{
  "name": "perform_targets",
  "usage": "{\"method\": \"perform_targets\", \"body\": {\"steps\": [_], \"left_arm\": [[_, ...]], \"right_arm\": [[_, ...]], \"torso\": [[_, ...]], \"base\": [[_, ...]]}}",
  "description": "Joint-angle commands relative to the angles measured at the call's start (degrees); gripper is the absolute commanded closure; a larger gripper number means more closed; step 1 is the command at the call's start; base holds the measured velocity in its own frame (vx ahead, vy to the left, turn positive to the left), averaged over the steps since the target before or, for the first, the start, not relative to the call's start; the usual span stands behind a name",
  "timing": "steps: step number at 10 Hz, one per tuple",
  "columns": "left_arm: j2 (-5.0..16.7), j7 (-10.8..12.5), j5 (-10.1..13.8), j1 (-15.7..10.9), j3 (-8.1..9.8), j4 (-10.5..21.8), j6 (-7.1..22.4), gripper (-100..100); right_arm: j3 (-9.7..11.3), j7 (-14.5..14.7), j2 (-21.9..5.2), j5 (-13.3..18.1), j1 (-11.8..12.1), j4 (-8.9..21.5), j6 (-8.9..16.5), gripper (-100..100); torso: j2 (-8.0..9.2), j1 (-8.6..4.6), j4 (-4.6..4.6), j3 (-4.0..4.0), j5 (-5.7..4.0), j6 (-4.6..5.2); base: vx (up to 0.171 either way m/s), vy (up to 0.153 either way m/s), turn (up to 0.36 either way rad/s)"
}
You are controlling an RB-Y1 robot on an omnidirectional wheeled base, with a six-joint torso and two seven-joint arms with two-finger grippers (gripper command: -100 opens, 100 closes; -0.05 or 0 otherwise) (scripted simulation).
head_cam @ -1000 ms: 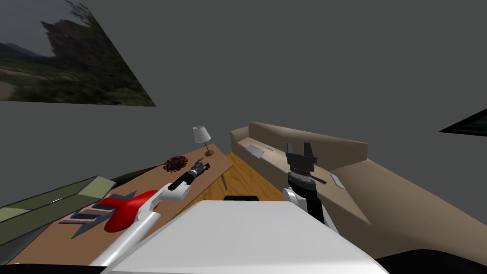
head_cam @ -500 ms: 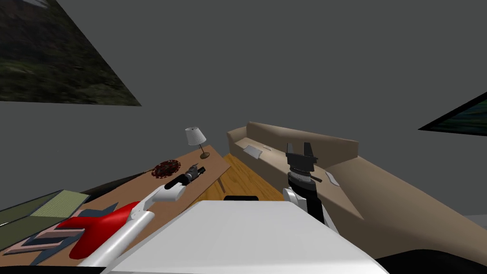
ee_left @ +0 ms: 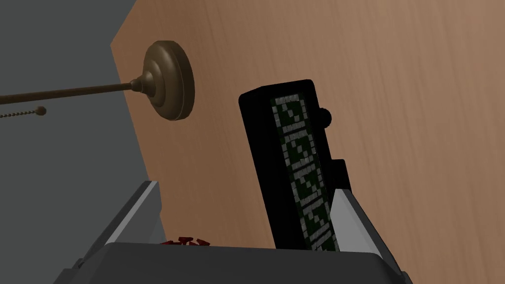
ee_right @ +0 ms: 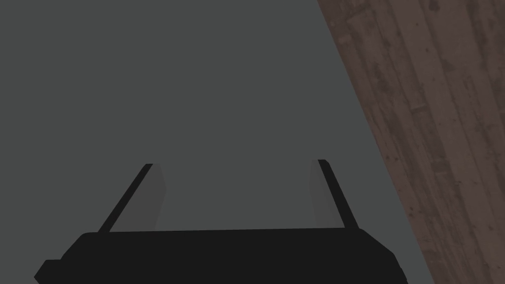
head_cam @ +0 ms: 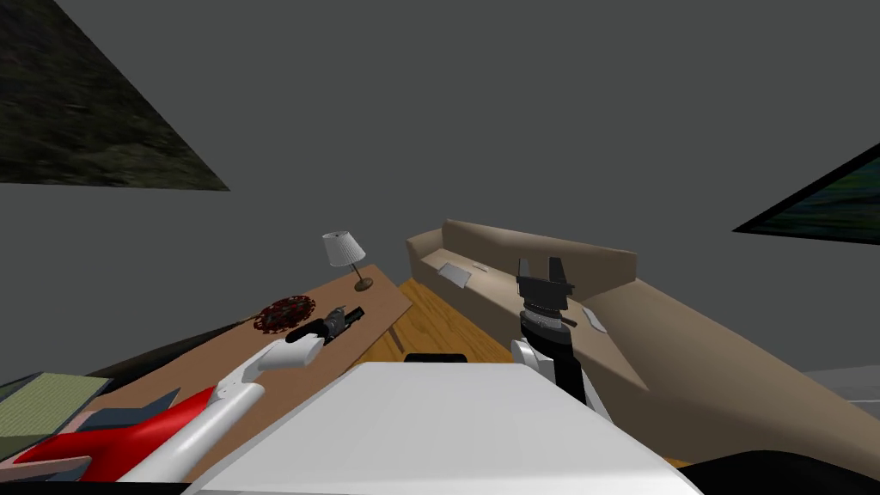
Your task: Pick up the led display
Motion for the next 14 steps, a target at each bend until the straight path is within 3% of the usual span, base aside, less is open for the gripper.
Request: {"method": "perform_targets", "body": {"steps": [1, 2, 3, 4, 5, 6, 7, 8, 9, 12, 13, 14], "left_arm": [[0.63, 0.08, 0.99, -0.81, 0.24, 1.72, 2.86, -100], [0.63, 0.08, 0.99, -0.81, 0.24, 1.72, 3.61, -100], [2.12, -0.12, 3.60, -1.26, 0.49, 4.80, 5.45, -100], [2.12, -0.12, 3.60, -1.26, 0.49, 4.91, 6.74, -100], [3.53, -0.43, 6.21, -1.70, 0.73, 7.10, 8.78, -100], [3.53, -0.43, 6.22, -1.70, 0.73, 8.07, 9.80, -100], [4.86, -0.83, 8.85, -2.12, 0.98, 10.93, 11.31, -100], [4.86, -0.83, 8.85, -2.12, 0.98, 11.19, 12.75, -100], [6.09, -1.32, 10.77, -2.51, 1.21, 13.11, 14.85, -100], [6.09, -1.32, 11.46, -2.51, 1.21, 14.23, 15.60, -100], [7.22, -1.89, 14.01, -2.87, 1.43, 16.31, 18.33, -100], [7.22, -1.89, 14.03, -2.87, 1.43, 17.19, 18.33, -100]], "right_arm": [[0.00, 0.00, 0.00, 0.00, 0.00, 0.00, 0.00, 0], [0.00, 0.00, 0.00, 0.00, 0.00, 0.00, 0.00, 0], [0.00, 0.00, 0.00, 0.00, 0.00, 0.00, 0.00, 0], [0.00, 0.00, 0.00, 0.00, 0.00, 0.00, 0.00, 0], [0.00, 0.00, 0.00, 0.00, 0.00, 0.00, 0.00, 0], [0.00, 0.00, 0.00, 0.00, 0.00, 0.00, 0.00, 0], [0.00, 0.00, 0.00, 0.00, 0.00, 0.00, 0.00, 0], [0.00, 0.00, 0.00, 0.00, 0.00, 0.00, 0.00, 0], [0.00, 0.00, 0.00, 0.00, 0.00, 0.00, 0.00, 0], [0.00, 0.00, 0.00, 0.00, 0.00, 0.00, 0.00, 0], [0.00, 0.00, 0.00, 0.00, 0.00, 0.00, 0.00, 0], [0.00, 0.00, 0.00, 0.00, 0.00, 0.00, 0.00, 0]], "torso": [[0.00, 0.00, 0.00, 0.00, 0.00, 0.00], [0.00, -0.01, 0.00, -0.01, 0.00, -0.01], [0.08, 0.00, 0.01, 0.04, 0.00, -0.02], [0.04, 0.01, 0.01, 0.02, 0.00, 0.01], [0.04, 0.01, 0.01, 0.02, 0.01, -0.01], [0.01, 0.04, 0.00, 0.00, 0.00, 0.00], [0.01, 0.03, 0.00, 0.00, 0.01, -0.02], [-0.03, 0.01, -0.01, -0.02, 0.00, 0.00], [0.01, 0.02, 0.00, 0.00, 0.01, -0.03], [0.11, 0.04, 0.02, 0.06, 0.01, -0.03], [0.18, 0.03, 0.03, 0.10, 0.01, -0.03], [0.12, 0.03, 0.03, 0.07, 0.00, 0.00]], "base": [[0.057, -0.016, -0.049], [0.028, -0.008, 0.011], [0.049, -0.010, -0.117], [0.048, -0.008, -0.062], [0.057, -0.004, -0.101], [0.055, -0.004, -0.052], [0.068, -0.011, -0.101], [0.054, -0.004, -0.058], [0.054, -0.010, -0.108], [0.025, 0.001, -0.012], [0.033, -0.001, -0.087], [0.045, 0.001, -0.065]]}}
